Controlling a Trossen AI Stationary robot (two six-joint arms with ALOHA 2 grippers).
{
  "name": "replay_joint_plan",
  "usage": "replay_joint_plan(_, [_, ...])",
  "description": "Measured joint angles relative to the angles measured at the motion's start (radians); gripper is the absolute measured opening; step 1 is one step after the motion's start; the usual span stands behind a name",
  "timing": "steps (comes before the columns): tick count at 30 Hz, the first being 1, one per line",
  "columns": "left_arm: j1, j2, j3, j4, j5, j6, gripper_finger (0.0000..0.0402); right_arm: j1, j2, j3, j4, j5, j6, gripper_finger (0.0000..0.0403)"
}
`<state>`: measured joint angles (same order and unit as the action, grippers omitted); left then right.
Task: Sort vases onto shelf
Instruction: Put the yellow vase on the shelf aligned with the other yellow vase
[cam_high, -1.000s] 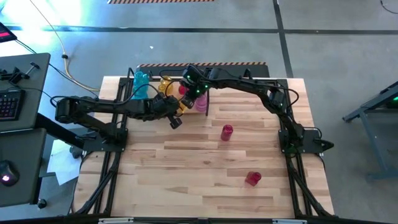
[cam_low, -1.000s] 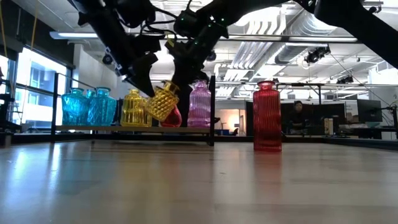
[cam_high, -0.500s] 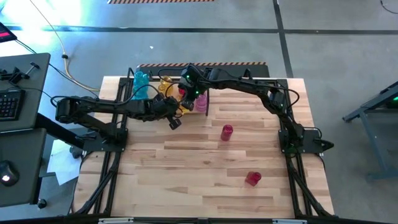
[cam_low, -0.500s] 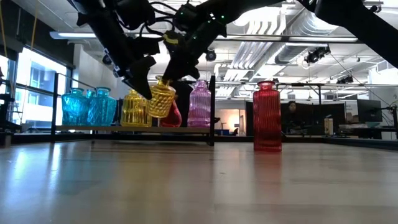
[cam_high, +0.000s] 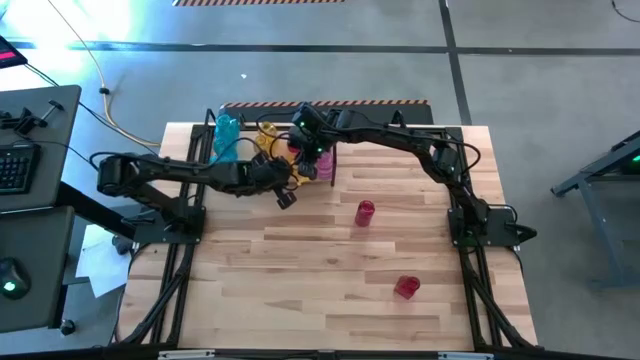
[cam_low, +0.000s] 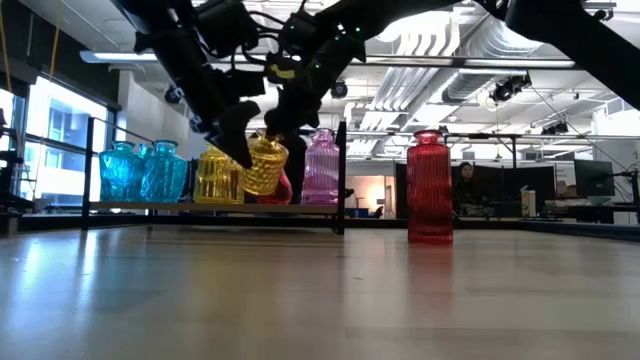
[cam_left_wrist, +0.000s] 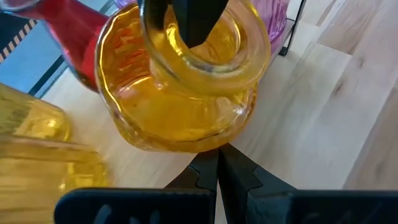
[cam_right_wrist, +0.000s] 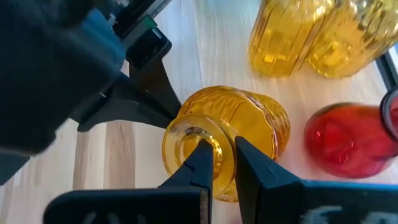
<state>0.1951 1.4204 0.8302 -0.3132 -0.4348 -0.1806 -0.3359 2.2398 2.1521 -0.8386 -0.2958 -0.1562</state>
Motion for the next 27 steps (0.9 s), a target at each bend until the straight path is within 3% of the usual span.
replay_joint_plan(14, [0.0, 0.067, 0.002, 0.082, 0.026, -0.02, 0.0, -0.01, 0.001, -0.001, -0.054, -0.004, -0.017, 0.0018])
replay_joint_plan(27, [-0.003, 0.068, 0.002, 0.081, 0.046, -0.071, 0.0, -0.01, 0.001, -0.001, -0.021, -0.019, -0.028, 0.0064])
